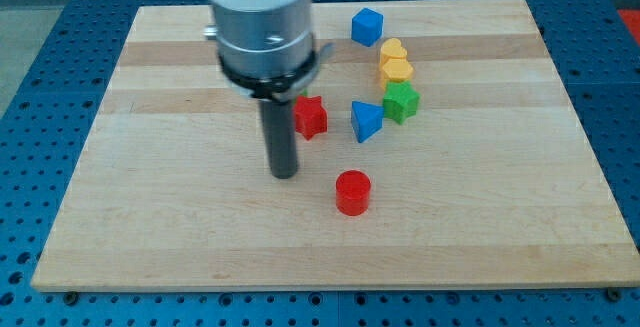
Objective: Place the green circle towards the top of the yellow heart
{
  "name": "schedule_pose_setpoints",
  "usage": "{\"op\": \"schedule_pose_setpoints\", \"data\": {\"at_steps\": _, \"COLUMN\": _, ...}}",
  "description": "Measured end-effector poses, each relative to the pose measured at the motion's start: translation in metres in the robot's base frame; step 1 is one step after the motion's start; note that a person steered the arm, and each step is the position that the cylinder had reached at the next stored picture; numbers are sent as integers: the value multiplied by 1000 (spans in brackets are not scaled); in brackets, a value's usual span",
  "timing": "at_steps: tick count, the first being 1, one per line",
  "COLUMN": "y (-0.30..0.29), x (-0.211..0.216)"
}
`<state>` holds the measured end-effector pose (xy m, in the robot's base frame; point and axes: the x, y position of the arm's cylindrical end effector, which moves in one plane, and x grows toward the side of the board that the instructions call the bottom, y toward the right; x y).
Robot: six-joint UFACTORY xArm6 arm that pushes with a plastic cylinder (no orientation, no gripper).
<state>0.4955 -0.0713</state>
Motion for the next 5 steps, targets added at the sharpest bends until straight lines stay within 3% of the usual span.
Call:
{"op": "schedule_pose_setpoints", "data": {"at_steps": 1, "y": -12, "x": -11}}
{"op": "schedule_pose_setpoints", "data": {"at_steps": 2, "y": -12, "x": -65}}
{"op": "schedule_pose_setpoints", "data": {"at_steps": 3, "y": -10, "x": -69}}
{"op": "schedule_pose_setpoints", "data": {"at_steps": 5, "y": 32, "x": -129}}
